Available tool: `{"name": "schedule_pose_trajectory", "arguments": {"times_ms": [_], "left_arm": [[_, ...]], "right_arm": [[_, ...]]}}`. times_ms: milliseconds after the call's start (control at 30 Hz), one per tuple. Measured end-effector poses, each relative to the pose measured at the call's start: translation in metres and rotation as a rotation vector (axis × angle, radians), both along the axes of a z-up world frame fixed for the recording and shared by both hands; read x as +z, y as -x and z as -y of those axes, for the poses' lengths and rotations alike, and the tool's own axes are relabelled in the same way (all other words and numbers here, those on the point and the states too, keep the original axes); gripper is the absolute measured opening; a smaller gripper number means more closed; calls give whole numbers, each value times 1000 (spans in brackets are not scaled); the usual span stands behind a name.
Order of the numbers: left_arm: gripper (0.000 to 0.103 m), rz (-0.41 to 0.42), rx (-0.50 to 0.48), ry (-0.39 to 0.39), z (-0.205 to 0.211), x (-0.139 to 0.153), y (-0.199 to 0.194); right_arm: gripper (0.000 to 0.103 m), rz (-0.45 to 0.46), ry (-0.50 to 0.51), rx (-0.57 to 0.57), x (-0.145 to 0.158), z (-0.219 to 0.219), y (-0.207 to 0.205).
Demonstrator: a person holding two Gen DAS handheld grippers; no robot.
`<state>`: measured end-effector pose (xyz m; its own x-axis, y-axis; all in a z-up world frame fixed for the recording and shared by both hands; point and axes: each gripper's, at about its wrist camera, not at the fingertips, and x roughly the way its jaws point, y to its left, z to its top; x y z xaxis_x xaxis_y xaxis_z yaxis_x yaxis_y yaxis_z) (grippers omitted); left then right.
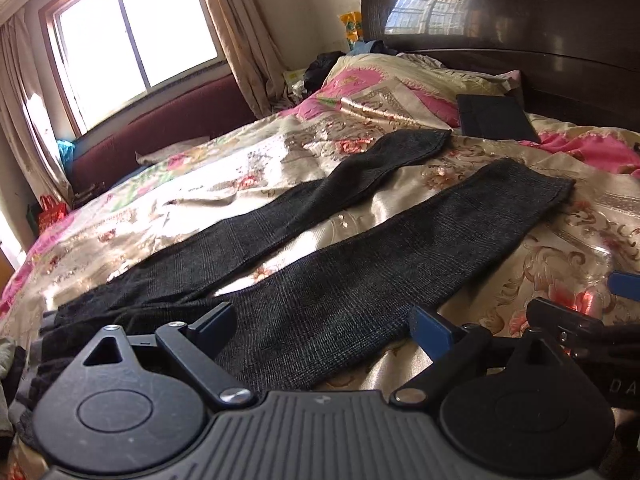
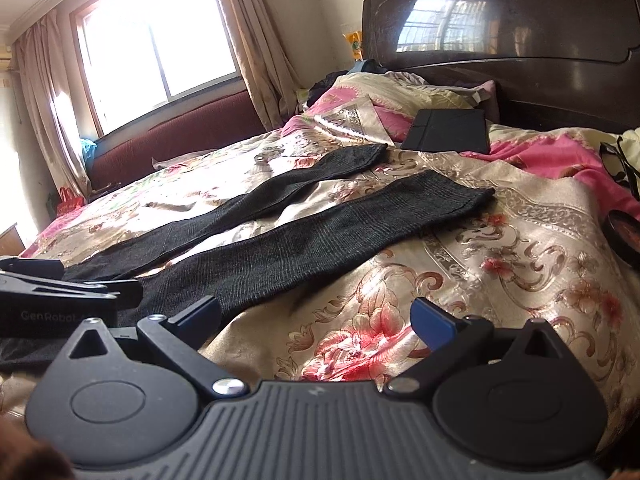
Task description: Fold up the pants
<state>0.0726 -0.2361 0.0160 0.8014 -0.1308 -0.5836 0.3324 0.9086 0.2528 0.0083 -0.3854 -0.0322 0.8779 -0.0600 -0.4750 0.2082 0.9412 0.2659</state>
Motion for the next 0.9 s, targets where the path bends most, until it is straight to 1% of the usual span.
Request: {"name": "schedule_pose_trajectory", "arguments": {"times_ms": [67, 200, 333, 467, 567, 767, 900], "left_arm": [[103, -24, 21, 12, -5, -4, -3], [103, -49, 29, 72, -21, -6, 1], [103, -58, 44, 115, -36, -8, 7], [103, -66, 66, 148, -53, -8, 10], [103, -58, 85, 146, -65, -9, 12], [103, -80, 143, 190, -91, -11, 14], [103, -66, 157, 198, -103, -10, 18]], "right_arm": [[100, -4, 26, 9, 0, -6, -1], [100, 0, 84, 22, 4, -18, 1], [100, -18, 167, 48, 9, -37, 0], [100, -24, 193, 83, 17, -53, 0], [100, -35, 225, 99, 21, -64, -2], [100, -55, 254, 139, 28, -81, -6], [100, -54, 268, 158, 33, -91, -8]]}}
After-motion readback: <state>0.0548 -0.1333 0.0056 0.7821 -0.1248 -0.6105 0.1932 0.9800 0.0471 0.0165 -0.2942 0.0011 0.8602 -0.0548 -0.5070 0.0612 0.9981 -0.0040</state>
